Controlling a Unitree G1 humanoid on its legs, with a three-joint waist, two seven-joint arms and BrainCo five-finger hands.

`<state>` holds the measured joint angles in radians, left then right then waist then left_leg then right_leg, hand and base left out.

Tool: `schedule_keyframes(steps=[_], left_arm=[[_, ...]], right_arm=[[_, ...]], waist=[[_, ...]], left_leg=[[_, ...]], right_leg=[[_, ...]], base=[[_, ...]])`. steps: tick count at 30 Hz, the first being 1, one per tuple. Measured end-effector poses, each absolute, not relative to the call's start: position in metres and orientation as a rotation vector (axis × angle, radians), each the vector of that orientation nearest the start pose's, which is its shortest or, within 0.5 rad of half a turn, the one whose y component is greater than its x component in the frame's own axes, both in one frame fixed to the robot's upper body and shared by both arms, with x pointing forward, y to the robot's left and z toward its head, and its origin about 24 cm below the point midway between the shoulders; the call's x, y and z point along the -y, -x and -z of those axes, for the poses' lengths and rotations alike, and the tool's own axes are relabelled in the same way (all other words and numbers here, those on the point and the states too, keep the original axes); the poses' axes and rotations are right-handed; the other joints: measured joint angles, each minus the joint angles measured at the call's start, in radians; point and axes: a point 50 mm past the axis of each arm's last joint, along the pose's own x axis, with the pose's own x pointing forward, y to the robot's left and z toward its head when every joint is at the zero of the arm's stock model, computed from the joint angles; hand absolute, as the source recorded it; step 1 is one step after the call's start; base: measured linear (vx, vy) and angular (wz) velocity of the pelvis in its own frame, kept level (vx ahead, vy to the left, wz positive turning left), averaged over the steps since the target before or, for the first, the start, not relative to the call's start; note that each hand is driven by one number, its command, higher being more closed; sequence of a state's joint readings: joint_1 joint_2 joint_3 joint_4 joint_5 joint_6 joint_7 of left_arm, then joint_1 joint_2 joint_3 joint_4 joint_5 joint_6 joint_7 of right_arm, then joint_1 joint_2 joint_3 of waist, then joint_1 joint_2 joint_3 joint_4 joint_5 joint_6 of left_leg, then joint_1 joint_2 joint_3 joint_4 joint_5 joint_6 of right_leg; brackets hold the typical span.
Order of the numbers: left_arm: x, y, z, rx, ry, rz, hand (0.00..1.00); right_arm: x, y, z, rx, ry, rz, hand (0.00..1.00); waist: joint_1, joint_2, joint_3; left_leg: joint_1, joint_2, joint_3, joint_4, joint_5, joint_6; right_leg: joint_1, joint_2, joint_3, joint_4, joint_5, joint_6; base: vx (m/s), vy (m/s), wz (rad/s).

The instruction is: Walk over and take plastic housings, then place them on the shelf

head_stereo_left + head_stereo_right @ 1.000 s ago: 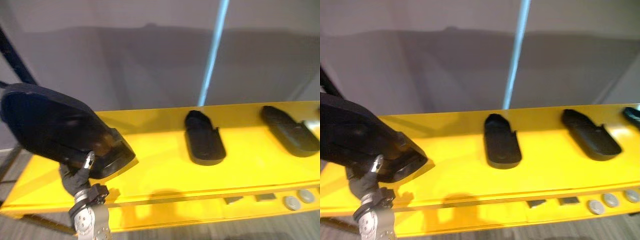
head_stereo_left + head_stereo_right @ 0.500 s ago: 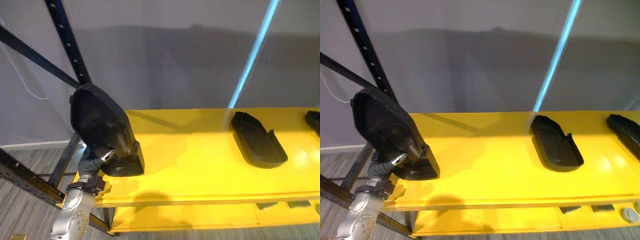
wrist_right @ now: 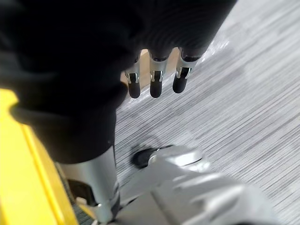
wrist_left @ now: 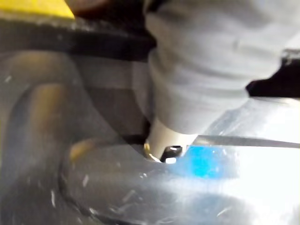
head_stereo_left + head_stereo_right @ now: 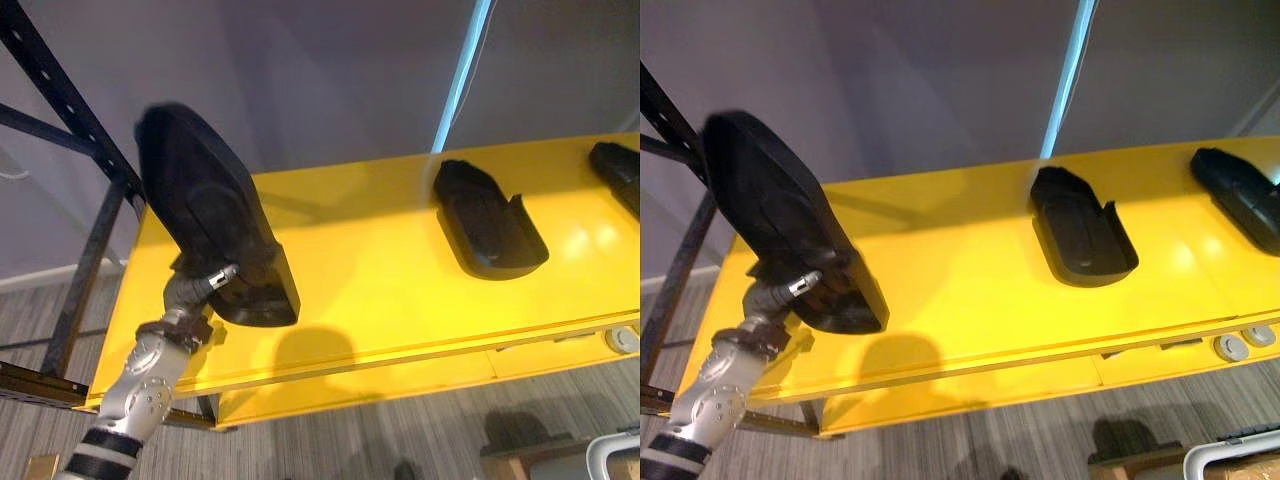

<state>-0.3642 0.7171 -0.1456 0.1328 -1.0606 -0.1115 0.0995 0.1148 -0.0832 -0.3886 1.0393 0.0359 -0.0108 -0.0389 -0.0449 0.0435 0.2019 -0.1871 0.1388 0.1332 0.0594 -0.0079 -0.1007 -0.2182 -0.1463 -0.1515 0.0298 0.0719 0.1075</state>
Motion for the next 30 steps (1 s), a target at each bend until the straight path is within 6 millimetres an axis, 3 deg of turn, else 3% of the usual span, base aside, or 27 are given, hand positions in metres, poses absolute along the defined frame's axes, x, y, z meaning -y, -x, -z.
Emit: schedule_keyframes(steps=[5,10,17,26,27,30], left_arm=[[-0.263,-0.326,-0.159,0.216,0.326,-0.097,1.0],[-0.271,-0.333,-0.176,0.262,0.247,-0.144,1.0],[-0.277,-0.331,-0.184,0.273,0.144,-0.124,1.0],[-0.282,-0.323,-0.193,0.241,-0.13,-0.017,1.0],[-0.283,-0.321,-0.192,0.231,-0.151,-0.007,0.0],[-0.285,-0.318,-0.192,0.215,-0.185,0.011,0.0]], right_arm=[[0.235,-0.08,0.157,-1.085,-0.108,0.47,0.0],[0.237,-0.092,0.154,-1.067,-0.075,0.432,0.0],[0.236,-0.094,0.154,-1.067,-0.075,0.422,0.0],[0.235,-0.094,0.154,-1.063,-0.102,0.433,0.0],[0.235,-0.094,0.154,-1.063,-0.103,0.432,0.0],[0.235,-0.094,0.154,-1.063,-0.107,0.427,0.0]], waist=[[-0.01,0.001,0.039],[-0.011,0.001,0.075],[-0.011,0.001,0.086],[-0.002,0.001,0.098],[-0.003,0.001,0.098],[-0.003,0.001,0.098]], left_leg=[[0.001,-0.003,0.0,-0.017,0.01,0.005],[0.001,-0.003,-0.001,-0.031,0.021,0.005],[0.0,-0.001,0.006,-0.036,0.026,0.005],[0.012,0.001,0.023,-0.035,0.026,0.005],[0.015,0.002,0.026,-0.035,0.026,0.005],[0.017,0.004,0.027,-0.035,0.026,0.005]], right_leg=[[0.002,0.0,-0.004,-0.012,0.003,-0.004],[0.002,0.004,-0.007,-0.025,0.012,-0.013],[-0.009,0.007,0.008,-0.024,0.013,-0.013],[-0.011,0.011,0.034,-0.019,0.012,-0.013],[-0.011,0.012,0.038,-0.018,0.012,-0.013],[-0.011,0.014,0.041,-0.016,0.012,-0.013]], base=[[0.0,0.002,0.01],[0.0,0.0,0.0],[-0.01,0.015,-0.05],[0.0,0.016,-0.07],[0.0,0.018,-0.12],[0.0,0.004,-0.02]])
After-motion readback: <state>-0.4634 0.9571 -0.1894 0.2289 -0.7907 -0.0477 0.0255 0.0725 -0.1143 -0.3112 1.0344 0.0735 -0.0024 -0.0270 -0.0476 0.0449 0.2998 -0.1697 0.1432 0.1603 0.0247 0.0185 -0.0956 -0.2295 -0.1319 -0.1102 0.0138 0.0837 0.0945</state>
